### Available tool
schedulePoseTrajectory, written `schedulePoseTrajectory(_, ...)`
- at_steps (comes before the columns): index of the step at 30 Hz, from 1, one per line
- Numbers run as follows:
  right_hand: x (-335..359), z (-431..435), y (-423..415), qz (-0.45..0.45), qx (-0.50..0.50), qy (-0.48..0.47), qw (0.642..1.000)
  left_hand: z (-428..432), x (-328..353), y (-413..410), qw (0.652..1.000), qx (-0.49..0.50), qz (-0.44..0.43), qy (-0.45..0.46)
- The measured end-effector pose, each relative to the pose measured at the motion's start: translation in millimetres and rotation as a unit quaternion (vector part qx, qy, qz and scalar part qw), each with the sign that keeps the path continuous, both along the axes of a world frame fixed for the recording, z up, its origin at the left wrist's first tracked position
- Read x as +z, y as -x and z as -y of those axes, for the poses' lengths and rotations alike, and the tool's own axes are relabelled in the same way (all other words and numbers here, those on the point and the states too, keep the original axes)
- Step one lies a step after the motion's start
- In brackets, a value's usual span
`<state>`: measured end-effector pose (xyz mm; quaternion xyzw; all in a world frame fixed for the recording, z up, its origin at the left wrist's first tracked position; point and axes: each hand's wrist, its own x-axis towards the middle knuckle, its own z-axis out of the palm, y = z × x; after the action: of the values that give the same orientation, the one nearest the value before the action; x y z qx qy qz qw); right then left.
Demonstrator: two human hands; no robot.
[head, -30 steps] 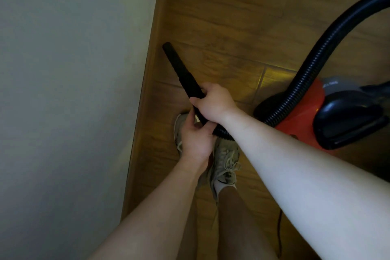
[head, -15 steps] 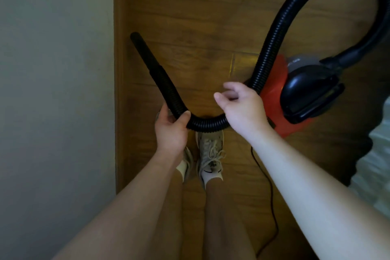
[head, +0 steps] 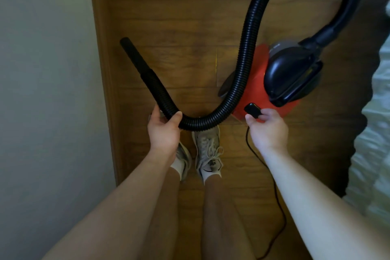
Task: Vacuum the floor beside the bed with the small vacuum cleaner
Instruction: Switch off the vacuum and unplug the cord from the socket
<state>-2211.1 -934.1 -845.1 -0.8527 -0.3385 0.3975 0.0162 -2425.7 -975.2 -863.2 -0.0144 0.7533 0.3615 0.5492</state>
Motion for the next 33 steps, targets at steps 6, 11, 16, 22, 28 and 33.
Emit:
schedulePoseTrajectory(6,-20,5,-16,0.068,0.004,-0.004,0.998,1,-4,-2,1.0,-0.002,-0.007,0.003)
schedulePoseTrajectory(11,-39,3,-19,0.096,0.017,-0.008,0.995,2,-7,-7,1.0,0.0,-0.011,0.005)
schedulePoseTrajectory(16,-56,7,-17,0.125,-0.001,-0.037,0.992,2,-10,-15,1.0,0.003,-0.018,0.006)
schedulePoseTrajectory(22,-69,7,-23,0.155,-0.008,-0.065,0.986,5,-17,-25,1.0,0.005,-0.019,0.014)
schedulePoseTrajectory(28,-76,4,-30,0.154,-0.019,-0.065,0.986,7,-23,-33,1.0,0.004,-0.019,0.023)
schedulePoseTrajectory(33,-81,4,-32,0.152,-0.023,-0.061,0.986,8,-26,-39,0.999,-0.003,-0.021,0.031)
